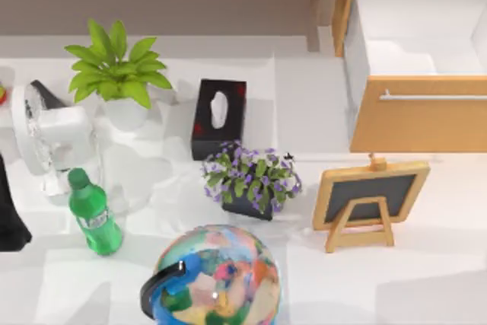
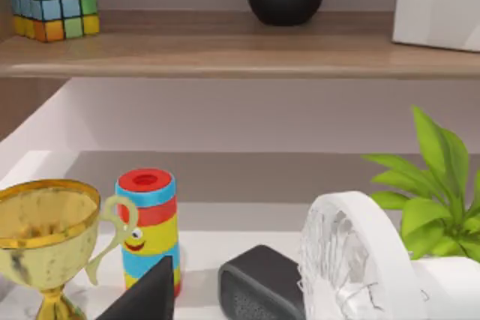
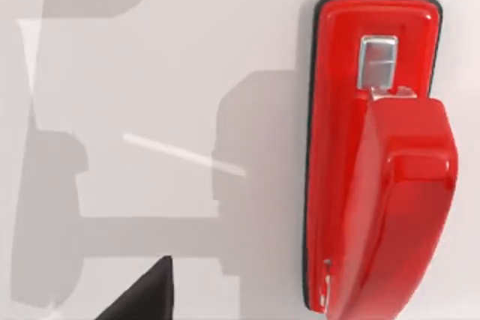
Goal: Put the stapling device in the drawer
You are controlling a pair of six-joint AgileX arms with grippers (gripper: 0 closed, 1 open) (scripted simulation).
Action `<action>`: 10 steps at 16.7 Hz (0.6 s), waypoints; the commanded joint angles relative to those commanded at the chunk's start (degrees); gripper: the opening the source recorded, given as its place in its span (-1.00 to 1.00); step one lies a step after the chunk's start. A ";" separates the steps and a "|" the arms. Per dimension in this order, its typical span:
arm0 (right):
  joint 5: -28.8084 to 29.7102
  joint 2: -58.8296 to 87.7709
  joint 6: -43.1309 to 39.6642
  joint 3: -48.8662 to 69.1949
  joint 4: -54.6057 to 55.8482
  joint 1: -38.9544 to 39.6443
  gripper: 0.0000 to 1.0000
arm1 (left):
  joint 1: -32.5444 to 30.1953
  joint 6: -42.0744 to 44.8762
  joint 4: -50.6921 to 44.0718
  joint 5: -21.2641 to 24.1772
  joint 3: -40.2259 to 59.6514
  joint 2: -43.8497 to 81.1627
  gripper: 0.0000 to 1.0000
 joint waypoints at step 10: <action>-0.03 6.25 0.10 -7.40 13.66 0.01 1.00 | 0.00 0.00 0.00 0.00 0.00 0.00 1.00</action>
